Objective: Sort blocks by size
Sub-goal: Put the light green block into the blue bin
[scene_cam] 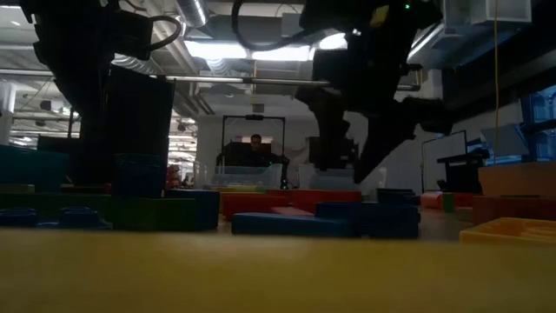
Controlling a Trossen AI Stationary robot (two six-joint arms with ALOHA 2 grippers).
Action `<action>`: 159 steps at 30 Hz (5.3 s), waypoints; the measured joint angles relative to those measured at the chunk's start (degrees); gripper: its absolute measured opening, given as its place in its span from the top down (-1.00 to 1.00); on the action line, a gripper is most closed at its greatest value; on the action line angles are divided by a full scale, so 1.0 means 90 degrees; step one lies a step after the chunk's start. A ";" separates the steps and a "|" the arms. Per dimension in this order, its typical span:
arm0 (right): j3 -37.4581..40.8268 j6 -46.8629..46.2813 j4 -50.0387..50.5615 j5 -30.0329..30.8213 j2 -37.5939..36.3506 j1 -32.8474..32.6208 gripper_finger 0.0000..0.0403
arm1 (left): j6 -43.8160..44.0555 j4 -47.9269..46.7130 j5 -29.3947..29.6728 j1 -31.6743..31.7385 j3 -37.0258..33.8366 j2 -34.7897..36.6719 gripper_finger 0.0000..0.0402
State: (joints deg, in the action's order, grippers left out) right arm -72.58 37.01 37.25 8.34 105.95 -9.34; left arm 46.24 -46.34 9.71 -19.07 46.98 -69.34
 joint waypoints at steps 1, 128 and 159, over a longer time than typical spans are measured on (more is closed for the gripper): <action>0.0002 0.0090 0.0085 -0.0003 0.0034 0.0000 -0.18 | 0.0000 0.0014 -0.0002 0.0000 0.0000 0.0000 0.35; -0.1960 -0.2707 -0.0469 0.1120 0.0738 0.0005 0.18 | -0.4969 0.4034 0.2032 0.0704 -0.0143 -0.1656 0.40; -0.1960 -0.4557 0.2920 0.0173 0.0738 0.0000 -0.10 | -0.0252 -0.1479 -0.0490 0.0063 -0.0141 0.0813 0.39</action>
State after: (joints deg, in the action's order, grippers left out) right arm -90.22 -4.01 63.53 9.89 112.60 -9.34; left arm 43.97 -59.65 5.30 -18.51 45.71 -62.03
